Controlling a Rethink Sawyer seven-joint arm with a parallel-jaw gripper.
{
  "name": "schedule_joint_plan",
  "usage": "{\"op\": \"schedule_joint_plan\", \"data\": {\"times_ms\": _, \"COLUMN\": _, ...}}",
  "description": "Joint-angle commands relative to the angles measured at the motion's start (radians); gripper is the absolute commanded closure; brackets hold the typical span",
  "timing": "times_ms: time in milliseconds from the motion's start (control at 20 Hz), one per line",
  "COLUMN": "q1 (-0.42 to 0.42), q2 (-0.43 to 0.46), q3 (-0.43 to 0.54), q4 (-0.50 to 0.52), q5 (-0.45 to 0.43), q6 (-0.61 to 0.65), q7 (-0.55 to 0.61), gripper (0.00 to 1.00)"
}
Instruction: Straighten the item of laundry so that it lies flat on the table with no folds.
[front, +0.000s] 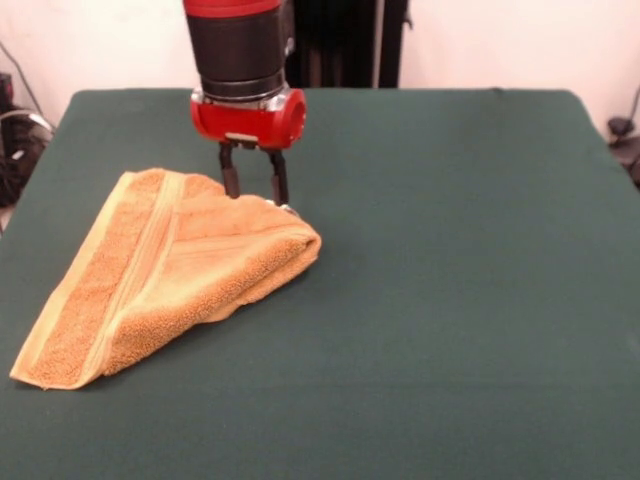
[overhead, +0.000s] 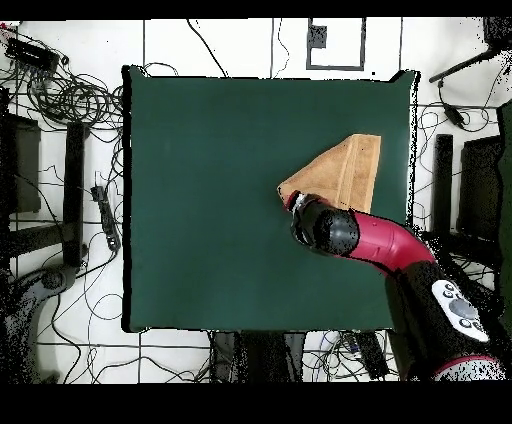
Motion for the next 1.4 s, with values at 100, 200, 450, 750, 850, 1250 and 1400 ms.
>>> {"op": "schedule_joint_plan", "data": {"times_ms": 100, "q1": 0.018, "q2": 0.086, "q3": -0.009, "q4": -0.077, "q5": -0.062, "q6": 0.130, "q7": -0.030, "gripper": 0.00}}
{"op": "schedule_joint_plan", "data": {"times_ms": 200, "q1": 0.013, "q2": 0.087, "q3": -0.005, "q4": -0.078, "q5": -0.068, "q6": 0.131, "q7": -0.029, "gripper": 0.00}}
{"op": "schedule_joint_plan", "data": {"times_ms": 450, "q1": 0.012, "q2": 0.112, "q3": -0.014, "q4": -0.100, "q5": -0.093, "q6": 0.126, "q7": -0.027, "gripper": 0.00}}
{"op": "schedule_joint_plan", "data": {"times_ms": 750, "q1": 0.008, "q2": 0.141, "q3": -0.028, "q4": -0.118, "q5": -0.106, "q6": 0.154, "q7": -0.032, "gripper": 0.00}}
{"op": "schedule_joint_plan", "data": {"times_ms": 850, "q1": 0.012, "q2": 0.148, "q3": -0.032, "q4": -0.117, "q5": -0.110, "q6": 0.149, "q7": -0.031, "gripper": 0.00}}
{"op": "schedule_joint_plan", "data": {"times_ms": 1250, "q1": 0.016, "q2": 0.158, "q3": -0.056, "q4": -0.101, "q5": -0.122, "q6": 0.163, "q7": -0.028, "gripper": 0.00}}
{"op": "schedule_joint_plan", "data": {"times_ms": 1400, "q1": 0.014, "q2": 0.146, "q3": -0.063, "q4": -0.086, "q5": -0.133, "q6": 0.161, "q7": -0.022, "gripper": 0.00}}
